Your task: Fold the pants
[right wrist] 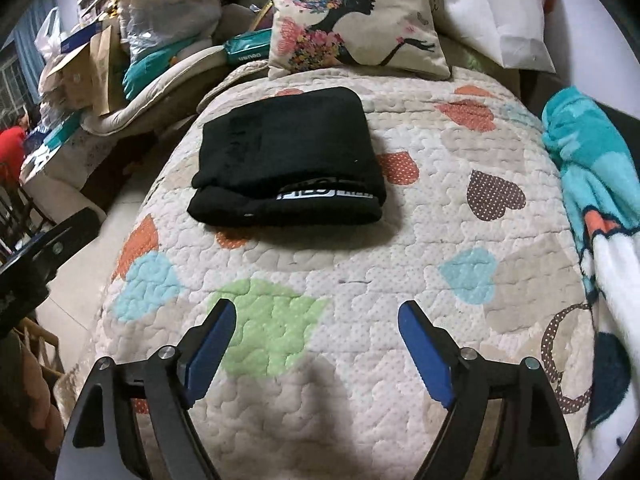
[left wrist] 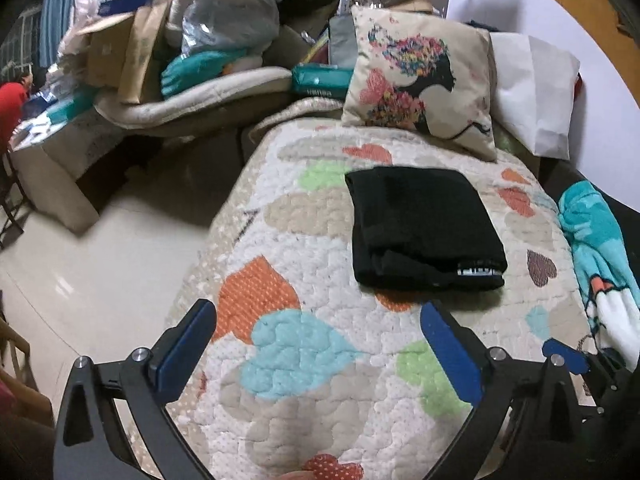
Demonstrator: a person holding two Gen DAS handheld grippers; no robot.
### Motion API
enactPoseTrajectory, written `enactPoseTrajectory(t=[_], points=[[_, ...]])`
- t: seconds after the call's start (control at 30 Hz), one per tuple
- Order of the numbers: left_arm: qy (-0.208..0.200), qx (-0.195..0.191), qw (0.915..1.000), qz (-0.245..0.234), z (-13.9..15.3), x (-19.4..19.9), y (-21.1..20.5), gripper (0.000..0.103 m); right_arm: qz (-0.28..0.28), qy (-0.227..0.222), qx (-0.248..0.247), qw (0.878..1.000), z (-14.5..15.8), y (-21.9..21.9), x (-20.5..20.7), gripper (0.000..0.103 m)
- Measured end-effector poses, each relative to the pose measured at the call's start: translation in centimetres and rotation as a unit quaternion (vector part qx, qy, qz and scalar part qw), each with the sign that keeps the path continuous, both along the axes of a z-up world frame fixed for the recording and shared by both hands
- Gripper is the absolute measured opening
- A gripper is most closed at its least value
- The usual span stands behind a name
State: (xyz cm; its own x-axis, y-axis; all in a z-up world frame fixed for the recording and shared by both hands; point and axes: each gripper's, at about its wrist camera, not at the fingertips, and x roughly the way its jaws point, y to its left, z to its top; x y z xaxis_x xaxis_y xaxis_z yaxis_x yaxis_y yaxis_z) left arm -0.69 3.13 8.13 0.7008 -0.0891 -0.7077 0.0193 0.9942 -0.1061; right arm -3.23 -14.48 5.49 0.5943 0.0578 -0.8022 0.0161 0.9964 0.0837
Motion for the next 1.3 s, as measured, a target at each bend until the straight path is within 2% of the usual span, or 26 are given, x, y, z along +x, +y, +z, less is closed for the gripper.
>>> enactPoseTrajectory(t=[0.43, 1.03, 1.3], points=[[0.022, 0.019, 0.9993, -0.025, -1.8, 0.4, -1.3, 0.102, 0.017, 0.001, -0.033, 0.999, -1.3, 1.5, 0.6, 0.090], [0.055, 0.022, 0.9975, -0.040, -3.4, 1.1, -2.1, 0.102, 0.006, 0.007, -0.033, 0.999, -2.3, 0.9, 1.3, 0.091], [0.058, 0.023, 0.9972, -0.041, -3.6, 1.0, -2.3, 0.102, 0.005, 0.008, -0.031, 0.999, -2.5, 0.6, 1.7, 0.091]])
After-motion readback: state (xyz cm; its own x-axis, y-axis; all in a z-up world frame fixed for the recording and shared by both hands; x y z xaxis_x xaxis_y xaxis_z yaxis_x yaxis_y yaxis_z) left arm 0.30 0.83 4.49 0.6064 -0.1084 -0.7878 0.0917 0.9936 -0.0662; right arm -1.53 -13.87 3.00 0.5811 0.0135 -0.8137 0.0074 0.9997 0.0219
